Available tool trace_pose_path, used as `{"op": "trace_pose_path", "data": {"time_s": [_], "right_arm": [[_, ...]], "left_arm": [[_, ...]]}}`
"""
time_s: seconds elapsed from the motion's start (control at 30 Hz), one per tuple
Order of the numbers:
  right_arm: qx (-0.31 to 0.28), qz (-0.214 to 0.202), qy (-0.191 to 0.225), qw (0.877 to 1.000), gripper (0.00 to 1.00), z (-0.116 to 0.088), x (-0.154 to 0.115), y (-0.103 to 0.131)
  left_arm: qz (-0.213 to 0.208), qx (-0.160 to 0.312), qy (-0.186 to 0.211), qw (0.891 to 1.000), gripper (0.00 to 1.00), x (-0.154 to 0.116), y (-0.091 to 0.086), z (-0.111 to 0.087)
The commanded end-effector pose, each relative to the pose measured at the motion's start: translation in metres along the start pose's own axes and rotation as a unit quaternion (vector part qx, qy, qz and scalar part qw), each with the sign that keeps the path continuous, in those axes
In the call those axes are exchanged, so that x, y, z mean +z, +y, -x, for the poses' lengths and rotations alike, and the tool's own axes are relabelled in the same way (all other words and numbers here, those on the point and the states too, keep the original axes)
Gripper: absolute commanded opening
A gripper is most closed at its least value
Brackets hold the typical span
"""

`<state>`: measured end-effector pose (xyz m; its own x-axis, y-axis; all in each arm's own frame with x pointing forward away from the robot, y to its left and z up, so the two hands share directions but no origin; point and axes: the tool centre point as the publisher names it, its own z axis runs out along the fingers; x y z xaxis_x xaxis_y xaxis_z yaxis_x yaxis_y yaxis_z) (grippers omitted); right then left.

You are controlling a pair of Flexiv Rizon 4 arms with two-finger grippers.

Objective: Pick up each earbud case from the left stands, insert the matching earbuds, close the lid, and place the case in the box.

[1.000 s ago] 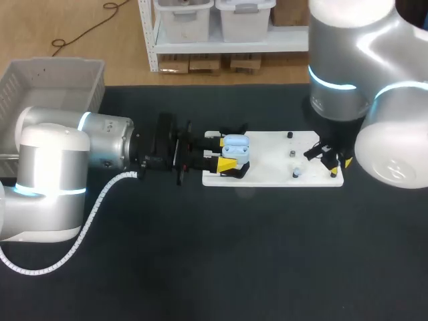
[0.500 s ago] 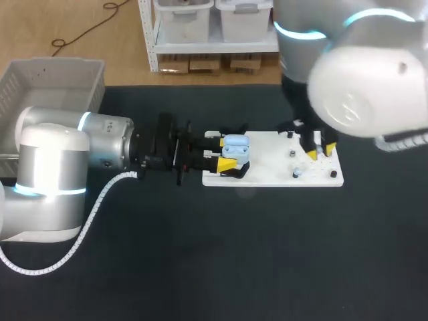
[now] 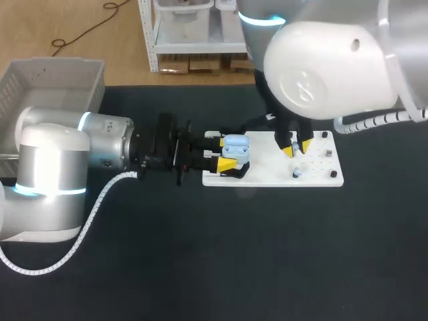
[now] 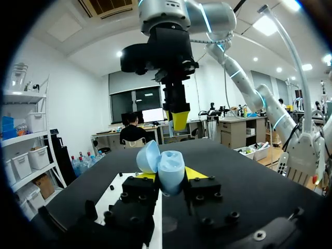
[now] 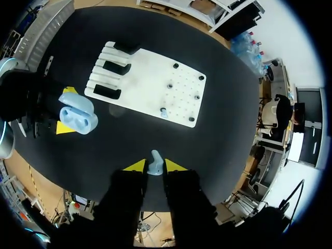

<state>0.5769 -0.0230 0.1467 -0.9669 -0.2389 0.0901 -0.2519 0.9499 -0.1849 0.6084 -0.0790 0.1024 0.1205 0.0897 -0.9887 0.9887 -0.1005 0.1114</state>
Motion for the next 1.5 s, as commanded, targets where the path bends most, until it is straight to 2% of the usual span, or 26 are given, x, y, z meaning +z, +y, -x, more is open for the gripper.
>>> {"op": "trace_pose_path", "data": {"time_s": [0.03, 0.23, 0.33, 0.4, 0.5, 0.57, 0.67, 0.73, 0.83, 0.97, 1.4, 1.5], "right_arm": [[0.001, 0.0, -0.002, 1.0, 0.0, -0.002, 0.001, -0.001], [0.001, 0.0, -0.002, 1.0, 0.0, -0.002, 0.001, -0.001], [0.07, 0.028, -0.008, 0.997, 0.0, 0.01, -0.005, 0.006], [0.12, 0.051, 0.016, 0.991, 0.0, 0.016, -0.008, 0.006], [0.179, 0.08, 0.024, 0.98, 0.0, 0.024, -0.014, 0.007], [0.198, 0.11, 0.026, 0.974, 0.0, 0.027, -0.019, 0.009], [0.216, 0.122, 0.039, 0.968, 0.0, 0.028, -0.022, 0.012], [0.231, 0.112, 0.052, 0.965, 0.0, 0.028, -0.021, 0.013], [0.242, 0.115, 0.057, 0.962, 0.0, 0.028, -0.021, 0.015], [0.243, 0.14, 0.058, 0.958, 0.0, 0.023, -0.025, 0.022], [0.243, 0.14, 0.058, 0.958, 0.0, 0.023, -0.025, 0.022], [0.268, 0.161, 0.084, 0.946, 0.0, 0.027, -0.029, 0.03]], "left_arm": [[-0.001, 0.0, 0.0, 1.0, 0.0, 0.0, 0.001, -0.001], [-0.001, 0.0, 0.0, 1.0, 0.0, 0.0, 0.001, -0.001], [-0.001, 0.0, 0.0, 1.0, 0.0, 0.0, 0.001, -0.001], [-0.001, 0.0, 0.0, 1.0, 0.0, 0.0, 0.001, -0.001], [-0.001, 0.0, 0.0, 1.0, 0.0, 0.0, 0.001, -0.001], [-0.001, 0.0, 0.0, 1.0, 0.0, 0.0, 0.001, -0.001], [-0.001, 0.0, 0.0, 1.0, 0.0, 0.0, 0.001, -0.001], [-0.001, 0.0, 0.0, 1.0, 0.0, 0.0, 0.001, -0.001], [-0.001, 0.0, 0.0, 1.0, 0.0, 0.0, 0.001, -0.001], [-0.001, 0.0, 0.0, 1.0, 0.0, 0.0, 0.001, -0.001], [-0.001, 0.0, 0.0, 1.0, 0.0, 0.0, 0.001, -0.001], [-0.001, 0.0, 0.0, 1.0, 0.0, 0.0, 0.001, -0.001]]}}
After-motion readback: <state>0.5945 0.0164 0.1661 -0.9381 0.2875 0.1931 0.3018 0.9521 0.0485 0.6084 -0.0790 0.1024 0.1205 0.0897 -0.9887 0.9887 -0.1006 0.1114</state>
